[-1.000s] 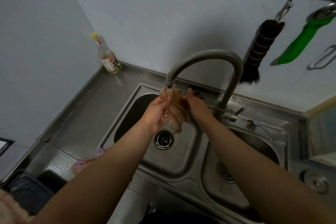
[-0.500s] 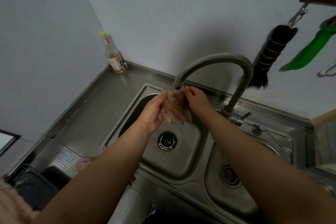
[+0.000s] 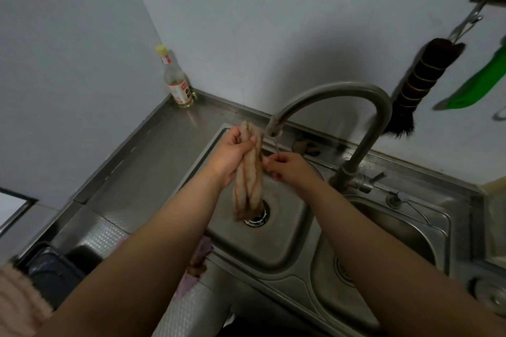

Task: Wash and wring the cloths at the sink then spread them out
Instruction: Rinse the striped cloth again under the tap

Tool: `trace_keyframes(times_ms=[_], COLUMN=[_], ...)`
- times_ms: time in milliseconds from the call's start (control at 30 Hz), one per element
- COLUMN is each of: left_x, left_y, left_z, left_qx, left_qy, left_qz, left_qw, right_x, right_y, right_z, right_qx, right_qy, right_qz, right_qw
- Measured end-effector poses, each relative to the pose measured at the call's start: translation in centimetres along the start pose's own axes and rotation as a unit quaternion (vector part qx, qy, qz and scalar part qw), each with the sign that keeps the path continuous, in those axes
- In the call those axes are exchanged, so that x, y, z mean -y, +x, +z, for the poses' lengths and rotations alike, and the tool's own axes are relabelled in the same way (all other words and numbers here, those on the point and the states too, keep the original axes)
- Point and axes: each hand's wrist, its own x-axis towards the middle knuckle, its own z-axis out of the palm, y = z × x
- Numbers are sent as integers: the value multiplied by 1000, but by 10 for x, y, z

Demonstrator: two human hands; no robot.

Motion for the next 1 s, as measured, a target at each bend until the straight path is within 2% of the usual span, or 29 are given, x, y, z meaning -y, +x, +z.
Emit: trace_keyframes(times_ms=[100, 233, 367, 433, 500, 533, 600, 667, 733, 800, 867, 933, 1000], left_x=[-2, -7, -8, -6, 0, 4, 12, 21, 22, 16, 7, 2, 2], left_y=[2, 2, 12, 17, 19, 20, 23, 31, 33, 30, 26, 26, 28], left_z=[-6, 3, 4, 0, -3, -3, -7, -16, -12, 3, 16, 17, 9], left_qx=[-3, 18, -7, -28, -51, -66, -113, -159, -171, -99, 13, 80, 94], left_qy=[0, -10, 79, 135, 176, 188, 218, 304, 335, 256, 175, 186, 240], left_qz=[-18, -19, 1, 6, 9, 9, 21, 46, 44, 26, -21, -53, -42], left_qw=[1000, 1000, 997, 990, 983, 980, 969, 938, 926, 961, 984, 978, 965], right_x=[4, 4, 8, 7, 6, 8, 13, 21, 27, 35, 40, 40, 40], right_y=[5, 6, 2, 5, 9, 9, 9, 9, 9, 8, 10, 21, 29], right_z=[-1, 4, -6, -16, -23, -24, -25, -25, -20, -12, -8, -11, -18], right_qx=[-7, 44, -10, -76, -136, -154, -180, -187, -126, -42, -13, -39, -60], right_qy=[19, 55, 74, -17, -150, -177, -175, -177, -146, -80, -33, -5, -1], right_qz=[2, 27, -27, -65, -102, -113, -129, -137, -135, -115, -98, -70, -32], right_qw=[1000, 997, 997, 995, 974, 966, 959, 956, 972, 989, 995, 997, 998])
